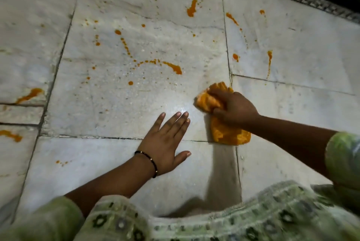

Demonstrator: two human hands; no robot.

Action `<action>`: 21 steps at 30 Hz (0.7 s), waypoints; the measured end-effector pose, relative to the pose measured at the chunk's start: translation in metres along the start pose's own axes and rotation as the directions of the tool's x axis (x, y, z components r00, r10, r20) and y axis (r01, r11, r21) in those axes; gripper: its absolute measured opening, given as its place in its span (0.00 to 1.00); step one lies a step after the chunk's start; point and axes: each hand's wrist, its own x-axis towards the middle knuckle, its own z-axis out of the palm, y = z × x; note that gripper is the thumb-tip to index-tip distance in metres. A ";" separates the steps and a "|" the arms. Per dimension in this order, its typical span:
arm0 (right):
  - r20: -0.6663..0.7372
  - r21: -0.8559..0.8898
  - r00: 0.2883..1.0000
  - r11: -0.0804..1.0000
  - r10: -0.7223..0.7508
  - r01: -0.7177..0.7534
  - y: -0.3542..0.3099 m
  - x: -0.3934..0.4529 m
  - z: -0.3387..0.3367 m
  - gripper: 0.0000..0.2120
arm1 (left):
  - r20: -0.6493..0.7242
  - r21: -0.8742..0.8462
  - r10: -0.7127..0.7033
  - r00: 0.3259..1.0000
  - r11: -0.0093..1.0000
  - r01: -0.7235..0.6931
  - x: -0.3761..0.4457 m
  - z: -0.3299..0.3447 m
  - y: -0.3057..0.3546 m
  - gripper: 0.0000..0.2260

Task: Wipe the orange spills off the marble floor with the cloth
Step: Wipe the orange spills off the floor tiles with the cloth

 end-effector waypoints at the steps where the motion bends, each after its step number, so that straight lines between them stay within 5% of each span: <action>1: 0.051 -0.065 0.998 0.997 0.040 -0.037 0.006 -0.001 -0.005 0.33 | 0.020 -0.010 -0.001 1.000 1.000 0.001 -0.001 0.000 0.000 0.35; 3: 0.054 -0.129 0.990 0.984 0.129 -0.121 0.006 0.017 -0.012 0.32 | 0.005 -0.025 -0.005 1.000 1.000 0.005 -0.002 0.003 -0.001 0.35; 7: -0.157 0.048 0.968 0.980 0.196 -0.191 -0.030 0.047 0.019 0.29 | -0.019 0.008 0.002 1.000 1.000 -0.002 0.001 0.002 -0.002 0.35; 10: -0.238 0.042 0.971 0.999 0.033 -0.024 -0.046 0.003 0.054 0.29 | -0.011 -0.023 -0.085 0.996 0.996 0.085 -0.008 -0.010 -0.009 0.36; 16: -0.162 -0.292 0.895 0.887 -0.415 0.358 0.008 -0.033 0.047 0.31 | -0.139 -0.087 -0.366 0.920 0.930 0.357 -0.080 -0.022 -0.049 0.36; 18: -0.216 -0.275 0.935 0.936 -0.282 0.219 0.002 -0.005 0.034 0.31 | -0.086 -0.057 -0.360 0.929 0.933 0.356 -0.106 -0.015 -0.046 0.36; 21: -0.342 0.015 0.931 0.991 0.130 -0.132 -0.058 0.028 0.043 0.27 | -0.020 0.000 -0.348 0.937 0.937 0.348 -0.123 -0.005 -0.044 0.38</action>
